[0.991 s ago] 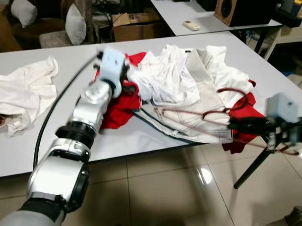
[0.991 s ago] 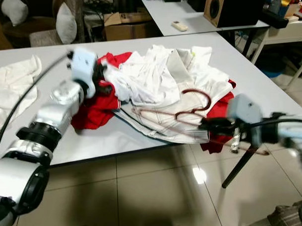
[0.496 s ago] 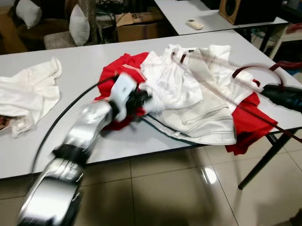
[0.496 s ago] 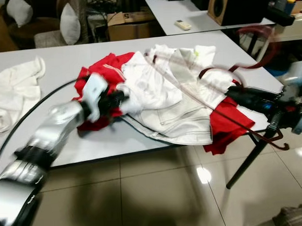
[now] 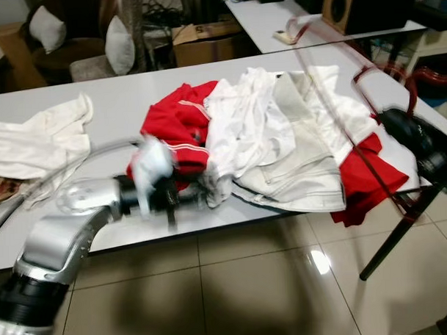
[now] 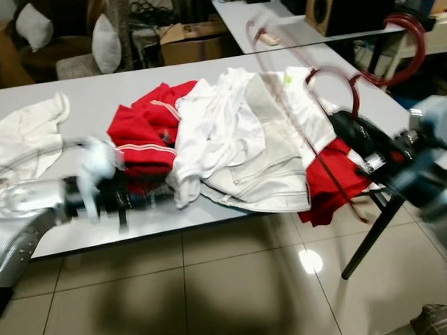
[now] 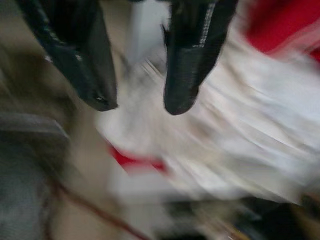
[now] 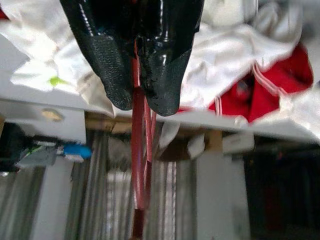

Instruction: Hang hanger

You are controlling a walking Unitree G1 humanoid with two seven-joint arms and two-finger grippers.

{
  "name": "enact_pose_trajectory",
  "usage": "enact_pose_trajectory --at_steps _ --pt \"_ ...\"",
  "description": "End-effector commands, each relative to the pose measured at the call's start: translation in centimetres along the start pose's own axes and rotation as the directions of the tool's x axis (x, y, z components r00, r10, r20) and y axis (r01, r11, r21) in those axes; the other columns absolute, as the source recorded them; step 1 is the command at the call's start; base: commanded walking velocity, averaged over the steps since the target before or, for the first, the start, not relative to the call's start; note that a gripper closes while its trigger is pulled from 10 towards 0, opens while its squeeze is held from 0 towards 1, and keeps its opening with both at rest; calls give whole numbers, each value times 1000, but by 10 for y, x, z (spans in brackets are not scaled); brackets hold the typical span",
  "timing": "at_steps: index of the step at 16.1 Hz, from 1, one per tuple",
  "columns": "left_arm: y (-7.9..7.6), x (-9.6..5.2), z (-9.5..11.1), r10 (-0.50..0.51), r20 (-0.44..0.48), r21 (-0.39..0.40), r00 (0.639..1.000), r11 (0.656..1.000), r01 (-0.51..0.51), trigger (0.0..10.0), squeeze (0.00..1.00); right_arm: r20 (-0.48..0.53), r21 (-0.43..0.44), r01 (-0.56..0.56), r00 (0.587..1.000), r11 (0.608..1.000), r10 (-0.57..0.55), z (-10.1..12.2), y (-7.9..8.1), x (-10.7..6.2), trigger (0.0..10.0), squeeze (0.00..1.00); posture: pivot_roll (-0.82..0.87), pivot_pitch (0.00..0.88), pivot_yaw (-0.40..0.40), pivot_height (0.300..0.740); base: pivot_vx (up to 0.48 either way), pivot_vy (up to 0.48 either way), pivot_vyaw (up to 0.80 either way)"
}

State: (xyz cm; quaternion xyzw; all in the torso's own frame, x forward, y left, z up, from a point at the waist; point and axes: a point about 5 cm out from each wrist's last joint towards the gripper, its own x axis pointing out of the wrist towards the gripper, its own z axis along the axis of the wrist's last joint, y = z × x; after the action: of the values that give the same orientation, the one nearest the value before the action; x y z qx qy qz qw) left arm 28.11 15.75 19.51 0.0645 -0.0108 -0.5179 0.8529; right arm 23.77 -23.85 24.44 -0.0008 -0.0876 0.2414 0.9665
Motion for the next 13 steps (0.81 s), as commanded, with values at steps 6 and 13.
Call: enact_pose_trajectory --at_steps 6,13 --pt "20 -15 -10 623 35 -77 782 781 -619 10000 0 36 101 202 978 974 -207 -22 44 32 10000 0 -126 0 82 740 0 0 0" --pt "9 -6 -33 657 -63 -3 751 753 -658 10000 0 -2 98 304 952 948 -305 -46 63 30 10000 0 -130 0 78 740 0 251 0"
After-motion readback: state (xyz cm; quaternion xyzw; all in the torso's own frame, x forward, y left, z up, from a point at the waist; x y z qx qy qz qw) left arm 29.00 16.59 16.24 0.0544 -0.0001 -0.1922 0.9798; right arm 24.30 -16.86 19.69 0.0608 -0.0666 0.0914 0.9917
